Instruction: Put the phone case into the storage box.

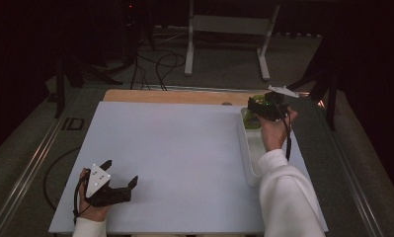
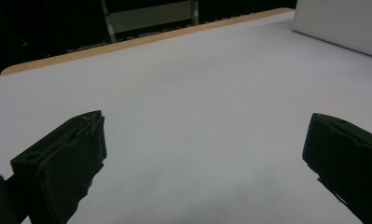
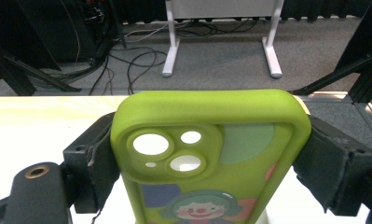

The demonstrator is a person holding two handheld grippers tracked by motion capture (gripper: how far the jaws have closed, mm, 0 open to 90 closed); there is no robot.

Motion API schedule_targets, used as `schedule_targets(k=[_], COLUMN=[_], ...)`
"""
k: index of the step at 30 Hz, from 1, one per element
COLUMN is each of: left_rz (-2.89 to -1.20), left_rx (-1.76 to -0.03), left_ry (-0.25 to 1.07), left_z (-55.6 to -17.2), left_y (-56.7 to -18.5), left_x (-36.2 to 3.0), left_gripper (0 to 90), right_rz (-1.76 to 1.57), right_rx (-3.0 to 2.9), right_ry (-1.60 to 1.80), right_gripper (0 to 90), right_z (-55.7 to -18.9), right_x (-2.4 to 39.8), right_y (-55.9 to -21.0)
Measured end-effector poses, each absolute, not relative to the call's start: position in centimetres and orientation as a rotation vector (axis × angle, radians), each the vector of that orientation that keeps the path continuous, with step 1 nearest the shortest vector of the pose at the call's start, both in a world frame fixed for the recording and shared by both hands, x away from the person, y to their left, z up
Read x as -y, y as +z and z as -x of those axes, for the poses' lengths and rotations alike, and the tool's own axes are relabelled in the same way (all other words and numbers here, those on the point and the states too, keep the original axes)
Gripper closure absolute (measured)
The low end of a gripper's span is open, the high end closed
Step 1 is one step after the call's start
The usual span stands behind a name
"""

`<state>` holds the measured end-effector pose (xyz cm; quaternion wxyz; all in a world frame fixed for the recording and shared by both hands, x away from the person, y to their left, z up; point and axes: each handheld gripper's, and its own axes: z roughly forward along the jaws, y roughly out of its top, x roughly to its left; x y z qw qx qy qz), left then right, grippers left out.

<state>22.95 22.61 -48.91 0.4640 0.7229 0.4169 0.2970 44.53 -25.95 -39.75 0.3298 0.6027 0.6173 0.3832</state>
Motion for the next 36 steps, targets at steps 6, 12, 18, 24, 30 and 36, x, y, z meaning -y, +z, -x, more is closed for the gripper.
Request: schedule_targets(k=[6, 12, 18, 24, 30, 36], left_rz=[-1.775, -1.777, -1.773, -1.772, -1.772, -1.771], left_rx=[-1.024, -1.024, -1.025, -1.024, -1.025, -1.026], left_ry=[0.73, 0.729, 0.727, 0.728, 0.727, 0.726], left_z=[-23.0, -23.0, -22.9, -22.9, -22.9, -22.9], left_y=[-48.9, -48.9, -48.9, -48.9, -48.9, -48.9], left_x=[-22.6, -22.6, -22.7, -22.7, -22.7, -22.7], left_gripper=[0.0, 0.0, 0.0, 0.0, 0.0, 0.0], right_rz=[-1.579, -1.586, -1.587, -1.586, -1.589, -1.589], right_rx=[-1.615, -1.617, -1.624, -1.627, -1.637, -1.645], right_ry=[0.997, 0.989, 0.972, 0.966, 0.952, 0.936], right_gripper=[15.7, 15.7, 15.7, 15.7, 15.6, 15.6], right_z=[-44.6, -44.7, -44.9, -45.0, -45.3, -45.5], right_x=[26.0, 26.0, 26.1, 25.9, 25.5, 25.3], right_y=[-40.0, -40.3, -40.7, -40.8, -41.4, -41.7])
